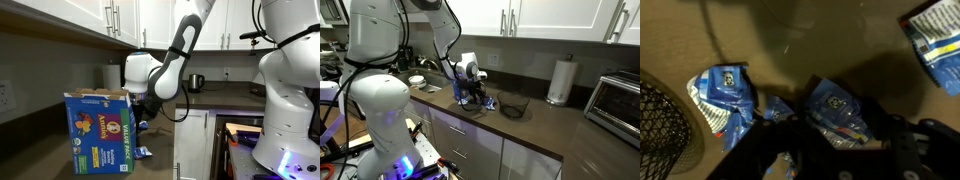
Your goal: Put a blue packet in the basket
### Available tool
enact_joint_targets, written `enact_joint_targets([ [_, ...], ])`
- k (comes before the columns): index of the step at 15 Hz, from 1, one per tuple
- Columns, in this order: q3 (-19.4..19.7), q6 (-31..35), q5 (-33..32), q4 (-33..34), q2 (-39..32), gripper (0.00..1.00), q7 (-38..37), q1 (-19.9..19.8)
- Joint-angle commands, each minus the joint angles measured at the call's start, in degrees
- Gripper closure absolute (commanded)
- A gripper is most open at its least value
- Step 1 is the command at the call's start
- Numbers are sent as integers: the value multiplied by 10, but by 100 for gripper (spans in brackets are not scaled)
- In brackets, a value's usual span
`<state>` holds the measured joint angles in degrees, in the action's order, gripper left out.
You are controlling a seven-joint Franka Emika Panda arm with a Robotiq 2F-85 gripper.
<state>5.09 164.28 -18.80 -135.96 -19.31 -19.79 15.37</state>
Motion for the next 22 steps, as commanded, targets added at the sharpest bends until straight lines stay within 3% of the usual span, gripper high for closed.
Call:
enact_joint_targets([
  [1, 15, 17, -6, 9, -13, 68, 3, 11],
  [5, 17, 1, -4, 3, 1, 94, 4, 18],
  [7, 11, -8, 5, -3, 13, 98, 8, 15],
  [12, -18, -38, 36, -17, 44, 96, 22, 2],
  [16, -48, -118, 72, -30, 101, 97, 38, -16],
  [22, -52, -231, 59, -32, 208, 97, 28, -55],
])
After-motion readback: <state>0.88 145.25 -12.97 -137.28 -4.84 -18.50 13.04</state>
